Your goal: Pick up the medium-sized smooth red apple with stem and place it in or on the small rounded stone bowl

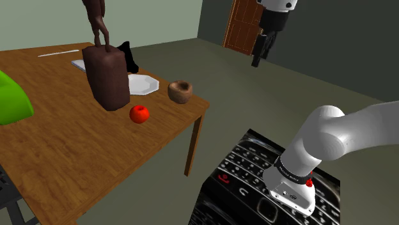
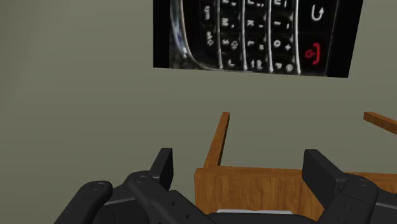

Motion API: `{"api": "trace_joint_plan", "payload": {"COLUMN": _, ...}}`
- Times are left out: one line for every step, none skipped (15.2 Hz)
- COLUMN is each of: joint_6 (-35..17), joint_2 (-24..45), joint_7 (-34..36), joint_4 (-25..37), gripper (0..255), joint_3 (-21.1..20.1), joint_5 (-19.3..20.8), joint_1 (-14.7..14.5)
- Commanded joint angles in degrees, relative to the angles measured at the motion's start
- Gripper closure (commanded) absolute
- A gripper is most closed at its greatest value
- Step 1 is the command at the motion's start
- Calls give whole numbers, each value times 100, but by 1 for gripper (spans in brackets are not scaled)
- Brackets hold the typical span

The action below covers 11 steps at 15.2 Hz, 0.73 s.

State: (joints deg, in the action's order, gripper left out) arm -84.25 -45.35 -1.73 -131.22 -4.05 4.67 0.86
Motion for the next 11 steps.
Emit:
{"api": "trace_joint_plan", "payload": {"joint_6": 0, "joint_2": 0, "joint_7": 0, "joint_4": 0, "gripper": 0, "joint_3": 0, "joint_5": 0, "joint_1": 0}}
{"api": "trace_joint_plan", "payload": {"joint_6": -109, "joint_2": 151, "joint_7": 91, "joint_4": 14, "gripper": 0, "joint_3": -97, "joint_5": -36, "joint_1": -22}}
{"api": "trace_joint_plan", "payload": {"joint_6": -217, "joint_2": 307, "joint_7": 182, "joint_4": 35, "gripper": 0, "joint_3": -195, "joint_5": -68, "joint_1": -42}}
{"api": "trace_joint_plan", "payload": {"joint_6": -323, "joint_2": 468, "joint_7": 273, "joint_4": 63, "gripper": 0, "joint_3": -292, "joint_5": -96, "joint_1": -61}}
{"api": "trace_joint_plan", "payload": {"joint_6": -426, "joint_2": 635, "joint_7": 364, "joint_4": 99, "gripper": 0, "joint_3": -388, "joint_5": -119, "joint_1": -79}}
{"api": "trace_joint_plan", "payload": {"joint_6": -527, "joint_2": 806, "joint_7": 456, "joint_4": 141, "gripper": 0, "joint_3": -483, "joint_5": -136, "joint_1": -94}}
{"api": "trace_joint_plan", "payload": {"joint_6": -625, "joint_2": 982, "joint_7": 548, "joint_4": 190, "gripper": 0, "joint_3": -578, "joint_5": -149, "joint_1": -109}}
{"api": "trace_joint_plan", "payload": {"joint_6": -720, "joint_2": 1163, "joint_7": 641, "joint_4": 246, "gripper": 0, "joint_3": -672, "joint_5": -156, "joint_1": -123}}
{"api": "trace_joint_plan", "payload": {"joint_6": -811, "joint_2": 1348, "joint_7": 735, "joint_4": 309, "gripper": 0, "joint_3": -767, "joint_5": -158, "joint_1": -133}}
{"api": "trace_joint_plan", "payload": {"joint_6": -898, "joint_2": 1537, "joint_7": 830, "joint_4": 380, "gripper": 0, "joint_3": -860, "joint_5": -153, "joint_1": -144}}
{"api": "trace_joint_plan", "payload": {"joint_6": -981, "joint_2": 1731, "joint_7": 927, "joint_4": 457, "gripper": 0, "joint_3": -953, "joint_5": -143, "joint_1": -152}}
